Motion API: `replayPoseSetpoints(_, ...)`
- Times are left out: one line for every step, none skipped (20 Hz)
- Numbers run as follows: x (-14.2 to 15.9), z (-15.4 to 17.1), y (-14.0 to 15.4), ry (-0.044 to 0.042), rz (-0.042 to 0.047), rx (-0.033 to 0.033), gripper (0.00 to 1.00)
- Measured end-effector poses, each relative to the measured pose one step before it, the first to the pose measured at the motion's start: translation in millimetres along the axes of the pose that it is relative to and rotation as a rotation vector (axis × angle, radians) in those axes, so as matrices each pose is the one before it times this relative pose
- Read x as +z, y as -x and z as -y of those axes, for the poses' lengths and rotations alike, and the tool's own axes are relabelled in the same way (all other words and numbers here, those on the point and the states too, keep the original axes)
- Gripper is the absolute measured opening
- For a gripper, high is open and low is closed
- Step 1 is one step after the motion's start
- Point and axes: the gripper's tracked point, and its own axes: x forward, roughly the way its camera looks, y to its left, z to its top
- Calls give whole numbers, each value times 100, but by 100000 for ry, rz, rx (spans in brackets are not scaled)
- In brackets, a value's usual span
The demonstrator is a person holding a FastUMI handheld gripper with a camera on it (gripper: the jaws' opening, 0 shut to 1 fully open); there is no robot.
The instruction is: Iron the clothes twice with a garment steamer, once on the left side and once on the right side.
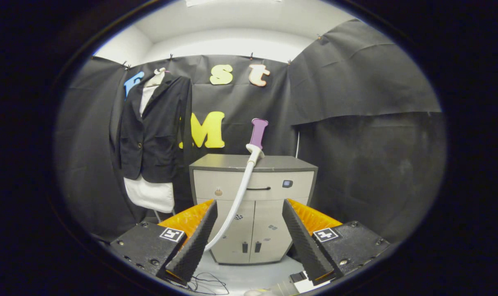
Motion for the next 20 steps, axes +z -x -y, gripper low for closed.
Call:
replayPoseSetpoints(-140, -107, 49, 237, -291, 62, 99)
replayPoseSetpoints(-8, -135, -4, 344, -86, 231, 99)
replayPoseSetpoints(67, -14, -111, 321, -107, -41, 99)
replayPoseSetpoints(252, -182, -50, 17, -68, 628, 99)
replayPoseSetpoints(9, -38, -132, -651, -269, 261, 99)
replayPoseSetpoints(308, 131, -173, -1106, -169, -262, 99)
replayPoseSetpoints(339, 353, -447, -1274, -433, -175, 99)
replayPoseSetpoints(517, 228, -474, -888, 5, -124, 99)
replayPoseSetpoints(362, 553, -816, -126, -255, -1204, 99)
replayPoseSetpoints(394, 573, -721, 867, -593, -1128, 99)
replayPoseSetpoints(433, 410, -881, 225, -527, -526, 99)
replayPoseSetpoints(726, 294, -898, -464, -7, -44, 99)
replayPoseSetpoints(826, 159, -1130, -574, 219, 201, 99)
replayPoseSetpoints(1088, 159, -1019, -420, 832, 717, 99)
replayPoseSetpoints(1149, 1, -1285, 75, 2036, 1114, 99)
replayPoseSetpoints(1020, 216, -1376, 996, 990, -1, 99)
replayPoseSetpoints(318, 202, -1679, 1253, -70, 591, 99)
replayPoseSetpoints(619, 52, -1462, 736, 206, 883, 99)
replayPoseSetpoints(645, -90, -1603, 312, -322, 1238, 99)
replayPoseSetpoints(542, -75, -1637, -470, -473, 1309, 99)
